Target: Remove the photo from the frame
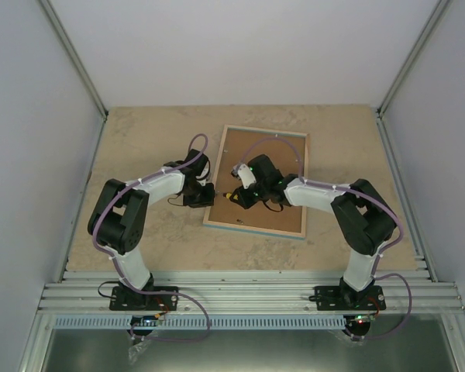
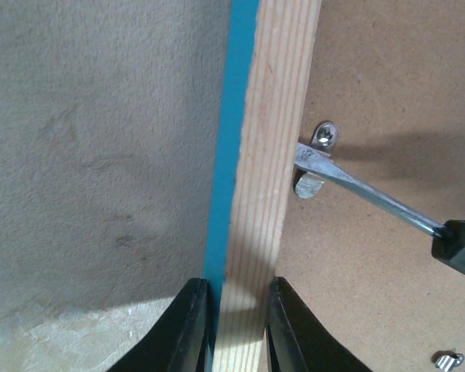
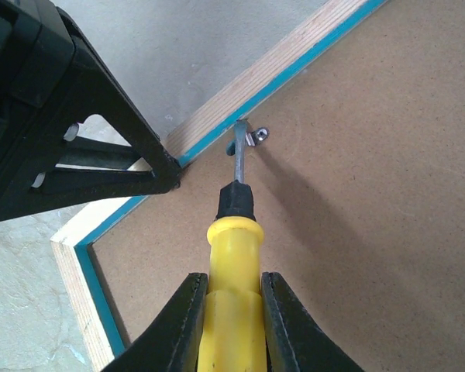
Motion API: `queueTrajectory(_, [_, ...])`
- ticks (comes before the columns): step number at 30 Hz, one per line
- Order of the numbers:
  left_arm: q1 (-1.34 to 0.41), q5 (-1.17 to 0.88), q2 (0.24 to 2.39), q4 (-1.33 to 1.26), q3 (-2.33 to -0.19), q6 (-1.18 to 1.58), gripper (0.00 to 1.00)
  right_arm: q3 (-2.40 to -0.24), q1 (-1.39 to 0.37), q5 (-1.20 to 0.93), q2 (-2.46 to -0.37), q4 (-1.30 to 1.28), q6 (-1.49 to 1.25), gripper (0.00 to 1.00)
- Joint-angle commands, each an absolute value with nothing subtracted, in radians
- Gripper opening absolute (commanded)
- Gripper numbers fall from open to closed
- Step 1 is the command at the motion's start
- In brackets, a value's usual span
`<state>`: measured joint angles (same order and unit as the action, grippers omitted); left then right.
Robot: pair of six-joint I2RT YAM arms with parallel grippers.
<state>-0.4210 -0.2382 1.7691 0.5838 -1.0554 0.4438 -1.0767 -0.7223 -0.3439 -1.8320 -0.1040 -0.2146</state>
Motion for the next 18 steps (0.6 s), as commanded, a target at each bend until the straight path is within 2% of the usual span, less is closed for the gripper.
queueTrajectory(1, [-0.419,-0.255,1.746,0.537,-1.046,0.492,0.11,-1.092,-0.729,-0.330,-1.850,-0.222,-0.179,0.01])
queueTrajectory(18, [-0.419,-0.248,1.738,0.537,-1.029,0.493,0.11,-1.065,-0.729,-0.210,-1.790,-0.266,-0.193,0.00])
